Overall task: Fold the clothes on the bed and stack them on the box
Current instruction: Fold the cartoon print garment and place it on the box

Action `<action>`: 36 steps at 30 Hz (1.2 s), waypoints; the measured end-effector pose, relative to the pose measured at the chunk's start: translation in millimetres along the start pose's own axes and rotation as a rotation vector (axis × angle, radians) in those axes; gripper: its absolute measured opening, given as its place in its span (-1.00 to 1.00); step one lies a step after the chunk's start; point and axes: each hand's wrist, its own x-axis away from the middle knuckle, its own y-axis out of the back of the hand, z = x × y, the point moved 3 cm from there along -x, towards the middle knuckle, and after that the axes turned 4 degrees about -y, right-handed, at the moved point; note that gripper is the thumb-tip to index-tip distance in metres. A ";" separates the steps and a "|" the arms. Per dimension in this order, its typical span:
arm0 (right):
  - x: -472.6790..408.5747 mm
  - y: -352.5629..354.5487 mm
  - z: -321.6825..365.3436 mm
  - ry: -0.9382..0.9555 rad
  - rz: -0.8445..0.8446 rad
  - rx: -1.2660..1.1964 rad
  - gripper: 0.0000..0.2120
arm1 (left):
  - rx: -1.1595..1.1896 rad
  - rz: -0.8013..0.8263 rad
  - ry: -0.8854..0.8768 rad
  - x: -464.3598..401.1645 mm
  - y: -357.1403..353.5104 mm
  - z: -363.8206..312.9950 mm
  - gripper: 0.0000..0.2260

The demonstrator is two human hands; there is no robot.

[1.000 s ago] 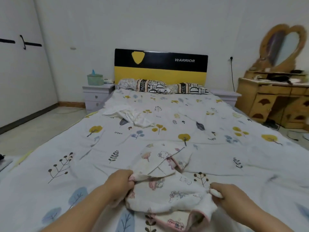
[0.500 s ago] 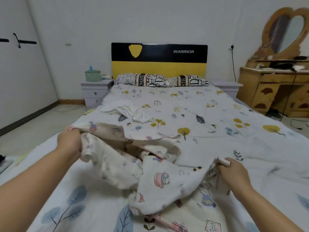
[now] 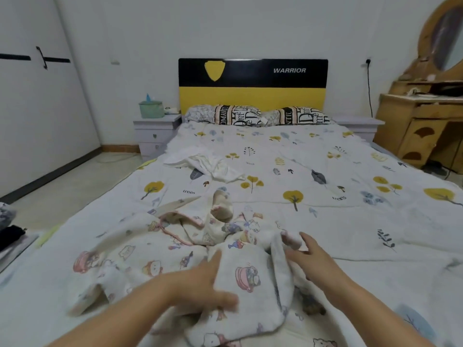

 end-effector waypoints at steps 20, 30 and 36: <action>-9.1 122.6 65.0 0.525 -0.735 0.245 -0.78 | -0.081 -0.224 -0.154 6.9 16.8 -1.4 -0.86; 5.2 91.4 33.8 -0.308 0.175 1.212 -0.56 | -0.258 -0.207 -0.002 -11.9 45.5 -19.2 -0.73; -56.8 82.9 37.7 -0.027 -0.292 0.993 -0.63 | -0.301 -0.747 -0.174 -49.6 69.5 -37.5 -0.69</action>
